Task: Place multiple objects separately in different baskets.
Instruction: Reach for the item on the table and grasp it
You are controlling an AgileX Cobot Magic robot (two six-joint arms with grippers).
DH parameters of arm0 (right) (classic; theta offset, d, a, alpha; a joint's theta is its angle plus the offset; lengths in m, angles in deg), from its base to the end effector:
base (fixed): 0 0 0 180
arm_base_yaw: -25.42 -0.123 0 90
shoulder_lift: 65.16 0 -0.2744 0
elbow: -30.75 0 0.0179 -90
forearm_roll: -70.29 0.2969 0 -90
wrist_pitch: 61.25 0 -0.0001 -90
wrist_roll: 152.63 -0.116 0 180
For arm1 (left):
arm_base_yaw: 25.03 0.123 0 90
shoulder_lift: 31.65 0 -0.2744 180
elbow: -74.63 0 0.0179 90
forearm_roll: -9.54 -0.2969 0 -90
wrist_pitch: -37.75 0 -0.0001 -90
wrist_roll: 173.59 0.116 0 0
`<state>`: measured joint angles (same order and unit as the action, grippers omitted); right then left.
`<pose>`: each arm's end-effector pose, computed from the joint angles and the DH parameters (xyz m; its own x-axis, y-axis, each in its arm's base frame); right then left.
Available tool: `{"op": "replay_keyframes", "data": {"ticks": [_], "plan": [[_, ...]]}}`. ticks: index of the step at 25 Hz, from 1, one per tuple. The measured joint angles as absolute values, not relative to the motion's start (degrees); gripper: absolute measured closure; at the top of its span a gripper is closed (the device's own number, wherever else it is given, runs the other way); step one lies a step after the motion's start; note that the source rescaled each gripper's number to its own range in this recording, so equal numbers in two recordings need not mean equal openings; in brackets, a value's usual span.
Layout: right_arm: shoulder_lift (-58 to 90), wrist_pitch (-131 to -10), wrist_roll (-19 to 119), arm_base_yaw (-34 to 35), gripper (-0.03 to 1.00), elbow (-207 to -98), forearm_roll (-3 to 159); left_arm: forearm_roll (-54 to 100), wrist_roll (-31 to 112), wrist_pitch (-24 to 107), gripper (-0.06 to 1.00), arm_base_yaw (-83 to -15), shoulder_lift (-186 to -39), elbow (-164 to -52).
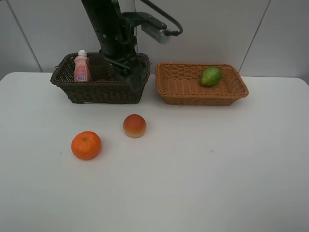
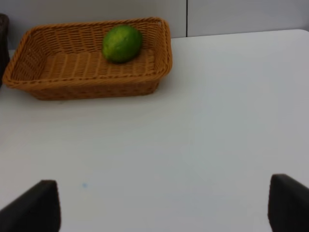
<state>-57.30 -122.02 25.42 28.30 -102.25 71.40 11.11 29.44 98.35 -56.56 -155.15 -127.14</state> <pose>0.0652 -0.0013 0.2958 -0.4300 0.0652 -0.9005 0.0538 0.9975 0.0465 0.4085 -0.2539 0.1985 -0.5512 0.7825 -0.2897 0.7972 0.5964 0.0940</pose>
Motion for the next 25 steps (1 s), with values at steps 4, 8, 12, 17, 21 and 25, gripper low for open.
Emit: {"op": "replay_keyframes", "data": {"ticks": [4,8,12,17,21,25], "plan": [[-57.3,-122.0,25.4,28.3,-0.03,-102.2,71.4,11.4,29.4,99.8,-0.05,-56.6,-155.4,-127.1],[-57.3,-122.0,25.4,28.3,-0.03,-102.2,71.4,11.4,29.4,101.4,-0.05,-56.8,-157.3,-127.1],[-57.3,-122.0,25.4,28.3,-0.03,-102.2,71.4,11.4,29.4,101.4,-0.05,-57.9,-160.0,-127.1],[-57.3,-122.0,25.4,28.3,-0.03,-102.2,71.4,11.4,29.4,101.4,-0.05,-59.2,-162.4,-127.1],[-57.3,-122.0,25.4,28.3,-0.03,-102.2,71.4,10.9,29.3,101.4,-0.05,-59.4,-164.0,-127.1],[-57.3,-122.0,25.4,28.3,-0.03,-102.2,71.4,9.0,27.8,101.3,-0.05,-59.8,-165.2,-127.1]]}}
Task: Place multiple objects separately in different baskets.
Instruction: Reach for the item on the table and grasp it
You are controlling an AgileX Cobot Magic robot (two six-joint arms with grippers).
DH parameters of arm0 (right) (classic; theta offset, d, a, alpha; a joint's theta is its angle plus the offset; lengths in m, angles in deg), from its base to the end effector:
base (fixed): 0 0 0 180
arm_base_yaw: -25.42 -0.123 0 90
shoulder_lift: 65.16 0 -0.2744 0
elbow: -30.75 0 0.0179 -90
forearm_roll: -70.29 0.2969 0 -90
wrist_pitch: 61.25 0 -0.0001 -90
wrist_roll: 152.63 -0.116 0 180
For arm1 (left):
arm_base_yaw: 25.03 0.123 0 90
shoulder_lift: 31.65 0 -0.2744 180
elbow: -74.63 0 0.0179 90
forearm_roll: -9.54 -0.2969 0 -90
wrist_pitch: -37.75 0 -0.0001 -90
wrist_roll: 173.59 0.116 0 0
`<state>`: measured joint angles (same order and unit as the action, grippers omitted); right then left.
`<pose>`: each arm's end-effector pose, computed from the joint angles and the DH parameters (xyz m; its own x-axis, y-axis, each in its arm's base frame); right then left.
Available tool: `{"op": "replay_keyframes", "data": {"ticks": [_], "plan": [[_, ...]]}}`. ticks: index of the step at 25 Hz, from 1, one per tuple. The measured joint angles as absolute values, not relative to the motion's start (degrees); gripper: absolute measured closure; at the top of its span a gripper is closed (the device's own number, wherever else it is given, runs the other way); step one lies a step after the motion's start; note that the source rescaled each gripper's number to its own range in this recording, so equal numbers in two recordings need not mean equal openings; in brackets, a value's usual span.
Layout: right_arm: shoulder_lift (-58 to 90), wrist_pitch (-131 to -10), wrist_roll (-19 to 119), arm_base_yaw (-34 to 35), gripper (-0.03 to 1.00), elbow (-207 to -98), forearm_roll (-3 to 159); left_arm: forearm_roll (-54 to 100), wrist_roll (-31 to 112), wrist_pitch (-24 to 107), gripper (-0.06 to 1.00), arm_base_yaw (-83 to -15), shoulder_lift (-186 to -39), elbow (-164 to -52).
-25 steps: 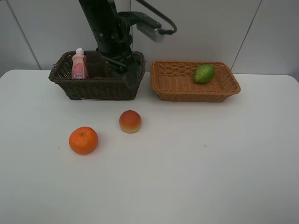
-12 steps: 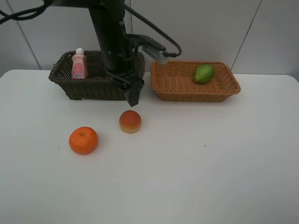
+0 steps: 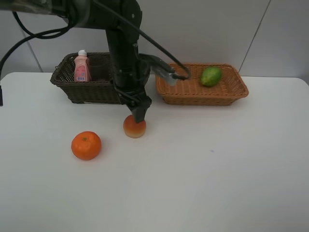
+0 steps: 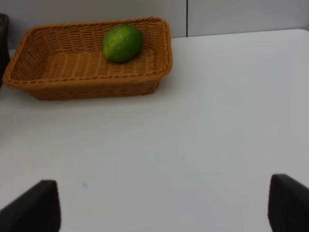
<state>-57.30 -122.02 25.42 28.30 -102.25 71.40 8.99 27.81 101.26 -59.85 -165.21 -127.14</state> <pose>0.0652 -0.0013 0.2958 -0.4300 0.0652 -0.9005 0.0538 0.9975 0.0465 0.3953 -0.2737 0.1126 -0.5501 0.8319 -0.0730 0.8320 0.5535 0.0382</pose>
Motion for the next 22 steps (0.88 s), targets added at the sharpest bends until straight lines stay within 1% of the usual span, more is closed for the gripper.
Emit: {"op": "replay_keyframes", "data": {"ticks": [12,22], "plan": [[-57.3,-122.0,25.4,28.3,-0.03,-102.2,71.4,7.9,26.5,98.8,-0.05,-59.9,-169.6,-127.1],[-57.3,-122.0,25.4,28.3,-0.03,-102.2,71.4,6.2,25.5,97.3,-0.05,-59.9,-169.9,-127.1]]}}
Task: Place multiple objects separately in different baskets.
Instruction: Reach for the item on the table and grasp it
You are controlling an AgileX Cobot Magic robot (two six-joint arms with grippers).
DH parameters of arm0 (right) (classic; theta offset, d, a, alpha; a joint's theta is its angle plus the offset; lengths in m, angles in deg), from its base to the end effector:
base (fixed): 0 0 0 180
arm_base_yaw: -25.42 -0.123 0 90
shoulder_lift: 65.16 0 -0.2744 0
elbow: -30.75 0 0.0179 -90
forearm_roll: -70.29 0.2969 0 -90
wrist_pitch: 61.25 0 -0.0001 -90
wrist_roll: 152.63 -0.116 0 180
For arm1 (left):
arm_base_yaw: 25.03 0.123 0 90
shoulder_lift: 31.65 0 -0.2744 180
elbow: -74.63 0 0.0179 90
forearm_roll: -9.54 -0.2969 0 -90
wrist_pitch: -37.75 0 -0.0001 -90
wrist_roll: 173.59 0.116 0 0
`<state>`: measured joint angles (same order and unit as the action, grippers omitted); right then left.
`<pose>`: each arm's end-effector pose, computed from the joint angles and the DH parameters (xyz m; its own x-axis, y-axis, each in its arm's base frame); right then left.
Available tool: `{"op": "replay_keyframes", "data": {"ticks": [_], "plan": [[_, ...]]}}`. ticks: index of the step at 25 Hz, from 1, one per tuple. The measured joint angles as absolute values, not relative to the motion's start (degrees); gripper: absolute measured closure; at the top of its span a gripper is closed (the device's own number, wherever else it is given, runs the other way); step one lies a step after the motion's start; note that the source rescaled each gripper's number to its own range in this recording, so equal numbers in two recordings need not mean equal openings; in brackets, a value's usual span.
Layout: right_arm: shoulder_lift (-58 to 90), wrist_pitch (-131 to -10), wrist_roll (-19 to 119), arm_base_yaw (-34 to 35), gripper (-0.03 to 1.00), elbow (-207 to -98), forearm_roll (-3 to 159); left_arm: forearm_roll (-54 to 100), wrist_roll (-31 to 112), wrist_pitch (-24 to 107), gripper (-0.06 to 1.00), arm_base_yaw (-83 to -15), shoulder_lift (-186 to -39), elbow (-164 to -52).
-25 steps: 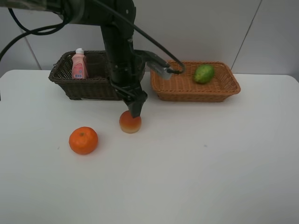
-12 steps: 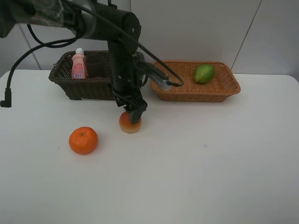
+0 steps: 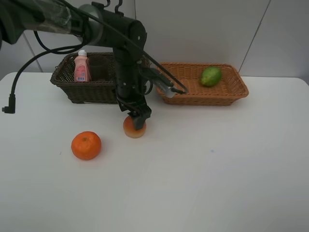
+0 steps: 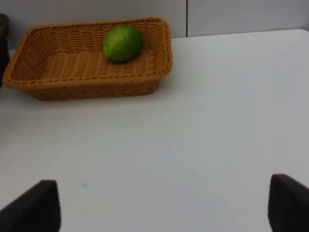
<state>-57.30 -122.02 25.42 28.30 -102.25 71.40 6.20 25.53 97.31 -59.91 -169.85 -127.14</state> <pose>0.0652 -0.0013 0.2958 -0.4300 0.0652 -0.9005 0.0538 0.9975 0.0465 0.4024 -0.2734 0.0742 -0.5630 0.8251 -0.0483 0.8219 0.5651 0.0719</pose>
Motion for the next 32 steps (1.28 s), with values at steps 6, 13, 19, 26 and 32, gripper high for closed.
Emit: {"op": "replay_keyframes", "data": {"ticks": [6,13,19,26,32], "plan": [[-57.3,-122.0,25.4,28.3,-0.03,-102.2,71.4,6.4,25.5,97.2,-0.05,-60.0,-169.9,-127.1],[-57.3,-122.0,25.4,28.3,-0.03,-102.2,71.4,6.4,25.5,97.0,-0.05,-61.1,-172.5,-127.1],[-57.3,-122.0,25.4,28.3,-0.03,-102.2,71.4,5.3,25.4,96.9,-0.05,-61.1,-173.6,-127.1],[-57.3,-122.0,25.4,28.3,-0.03,-102.2,71.4,5.1,25.2,96.6,-0.05,-61.1,-173.8,-127.1],[-57.3,-122.0,25.4,28.3,-0.03,-102.2,71.4,5.1,25.2,95.6,-0.05,-61.1,-173.8,-127.1]]}}
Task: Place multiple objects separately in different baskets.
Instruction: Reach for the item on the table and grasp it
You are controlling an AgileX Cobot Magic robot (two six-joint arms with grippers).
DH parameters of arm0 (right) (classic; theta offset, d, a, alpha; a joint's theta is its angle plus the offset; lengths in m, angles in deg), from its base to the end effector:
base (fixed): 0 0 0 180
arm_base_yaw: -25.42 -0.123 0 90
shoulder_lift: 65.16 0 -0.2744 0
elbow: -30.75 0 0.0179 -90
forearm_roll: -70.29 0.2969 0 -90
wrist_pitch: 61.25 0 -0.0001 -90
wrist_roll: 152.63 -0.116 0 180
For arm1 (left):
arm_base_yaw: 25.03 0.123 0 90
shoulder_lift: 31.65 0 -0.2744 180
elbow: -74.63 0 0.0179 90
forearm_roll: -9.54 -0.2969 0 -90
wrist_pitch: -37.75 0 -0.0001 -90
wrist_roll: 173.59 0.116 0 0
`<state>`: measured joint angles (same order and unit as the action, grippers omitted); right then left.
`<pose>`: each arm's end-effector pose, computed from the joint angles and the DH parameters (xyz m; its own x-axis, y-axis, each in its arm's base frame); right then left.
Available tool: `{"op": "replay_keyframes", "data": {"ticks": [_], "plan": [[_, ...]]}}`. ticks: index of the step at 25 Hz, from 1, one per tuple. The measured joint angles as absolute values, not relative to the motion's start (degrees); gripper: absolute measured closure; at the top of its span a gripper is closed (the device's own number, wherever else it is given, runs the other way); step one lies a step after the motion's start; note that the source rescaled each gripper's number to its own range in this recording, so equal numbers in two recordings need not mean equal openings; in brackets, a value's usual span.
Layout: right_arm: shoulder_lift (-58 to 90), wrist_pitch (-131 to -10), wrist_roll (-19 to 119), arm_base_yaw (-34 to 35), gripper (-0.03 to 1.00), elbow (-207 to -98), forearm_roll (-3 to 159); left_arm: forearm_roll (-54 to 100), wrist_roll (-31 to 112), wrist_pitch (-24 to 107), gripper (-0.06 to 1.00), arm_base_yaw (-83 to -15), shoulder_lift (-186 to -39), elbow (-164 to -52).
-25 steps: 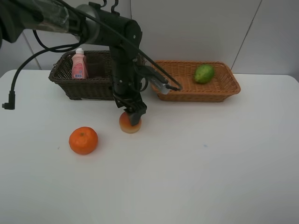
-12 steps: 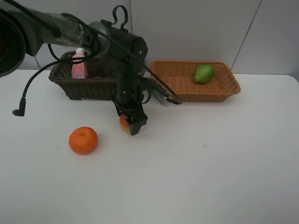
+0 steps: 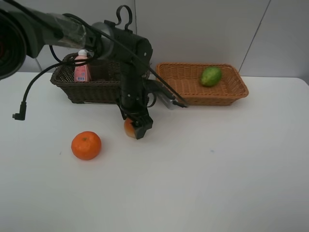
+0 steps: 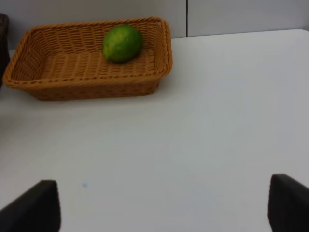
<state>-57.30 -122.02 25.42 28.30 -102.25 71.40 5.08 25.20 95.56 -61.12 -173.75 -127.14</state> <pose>0.0652 -0.0013 0.2958 -0.4300 0.0652 -0.9005 0.0538 0.9975 0.0465 0.3969 -0.2799 0.0414 -0.5415 0.8407 -0.0078 0.8381 0.5405 0.0735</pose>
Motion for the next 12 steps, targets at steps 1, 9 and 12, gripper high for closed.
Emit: {"op": "replay_keyframes", "data": {"ticks": [1,9,12], "plan": [[-57.3,-122.0,25.4,28.3,-0.03,-102.2,71.4,5.1,25.2,95.4,-0.05,-61.1,-173.8,-127.1],[-57.3,-122.0,25.4,28.3,-0.03,-102.2,71.5,5.1,25.2,95.2,-0.05,-61.1,-173.9,-127.1],[-57.3,-122.0,25.4,28.3,-0.03,-102.2,71.5,5.1,25.2,94.6,-0.05,-61.1,-173.9,-127.1]]}}
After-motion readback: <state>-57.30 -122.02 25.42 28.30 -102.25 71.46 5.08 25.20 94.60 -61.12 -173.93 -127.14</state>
